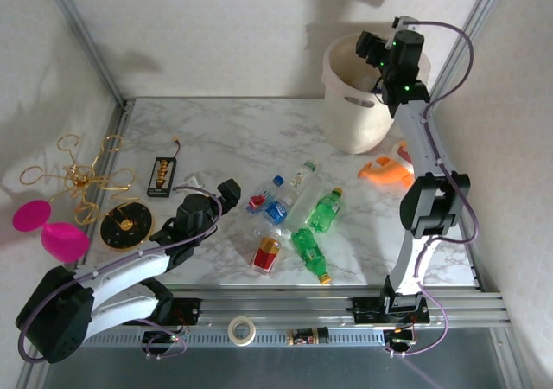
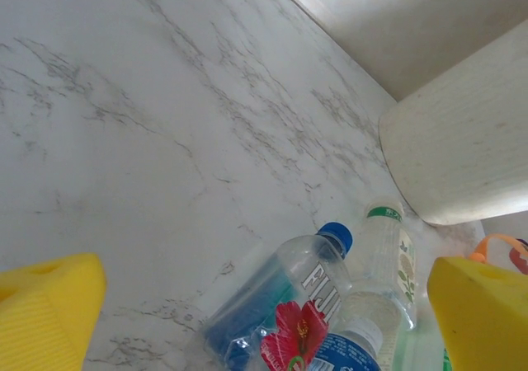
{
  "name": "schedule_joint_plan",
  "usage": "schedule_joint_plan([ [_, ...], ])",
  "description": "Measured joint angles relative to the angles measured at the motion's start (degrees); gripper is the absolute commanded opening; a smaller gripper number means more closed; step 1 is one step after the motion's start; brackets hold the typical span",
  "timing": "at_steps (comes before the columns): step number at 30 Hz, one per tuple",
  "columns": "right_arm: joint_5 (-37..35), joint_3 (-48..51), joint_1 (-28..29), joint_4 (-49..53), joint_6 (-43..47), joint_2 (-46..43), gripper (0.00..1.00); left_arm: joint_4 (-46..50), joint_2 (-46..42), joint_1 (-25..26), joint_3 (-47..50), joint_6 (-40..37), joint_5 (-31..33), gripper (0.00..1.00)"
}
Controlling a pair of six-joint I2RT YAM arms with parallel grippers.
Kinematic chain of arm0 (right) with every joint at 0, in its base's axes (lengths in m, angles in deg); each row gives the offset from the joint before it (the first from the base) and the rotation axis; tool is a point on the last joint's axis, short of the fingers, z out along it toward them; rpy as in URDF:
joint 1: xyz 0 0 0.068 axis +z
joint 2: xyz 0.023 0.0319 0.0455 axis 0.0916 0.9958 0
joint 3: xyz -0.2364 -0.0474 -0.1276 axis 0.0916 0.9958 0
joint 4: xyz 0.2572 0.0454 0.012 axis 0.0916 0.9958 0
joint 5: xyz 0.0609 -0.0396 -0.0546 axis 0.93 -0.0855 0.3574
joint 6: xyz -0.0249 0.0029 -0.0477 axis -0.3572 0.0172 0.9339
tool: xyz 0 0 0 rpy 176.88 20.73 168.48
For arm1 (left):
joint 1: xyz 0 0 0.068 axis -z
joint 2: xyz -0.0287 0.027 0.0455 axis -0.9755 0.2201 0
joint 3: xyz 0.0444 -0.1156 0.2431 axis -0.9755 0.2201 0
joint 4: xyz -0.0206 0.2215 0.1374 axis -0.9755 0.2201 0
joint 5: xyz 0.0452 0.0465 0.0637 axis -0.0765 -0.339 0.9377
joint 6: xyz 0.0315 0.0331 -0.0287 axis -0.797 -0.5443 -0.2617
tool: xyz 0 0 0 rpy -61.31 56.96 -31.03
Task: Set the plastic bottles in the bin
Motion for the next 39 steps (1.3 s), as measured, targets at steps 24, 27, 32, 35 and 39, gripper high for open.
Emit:
schedule_joint_plan([
  [24,12.24,52.41,6.91,-6.80,-8.11,-40.74,0.99,-4.09,1.64,-0.13,-3.61,-5.90,-3.85,1.00],
  [27,12.22,58.64,8.07,-5.14,-9.49,-44.13,0.99,-5.97,3.23,-0.13,-3.61,-6.14,-5.86,1.00],
  [32,11.13,68.50,11.45,-2.05,-13.57,-48.30,0.99,-8.02,6.05,-0.13,-3.61,-6.12,-8.41,1.00],
  [35,10.25,73.99,12.96,-0.96,-17.05,-50.07,0.99,-9.33,7.37,-0.13,-3.61,-6.10,-9.35,1.00],
  [39,8.17,79.28,14.95,0.26,-21.84,-50.99,0.99,-10.19,9.09,-0.13,-3.80,-6.10,-9.97,1.00],
])
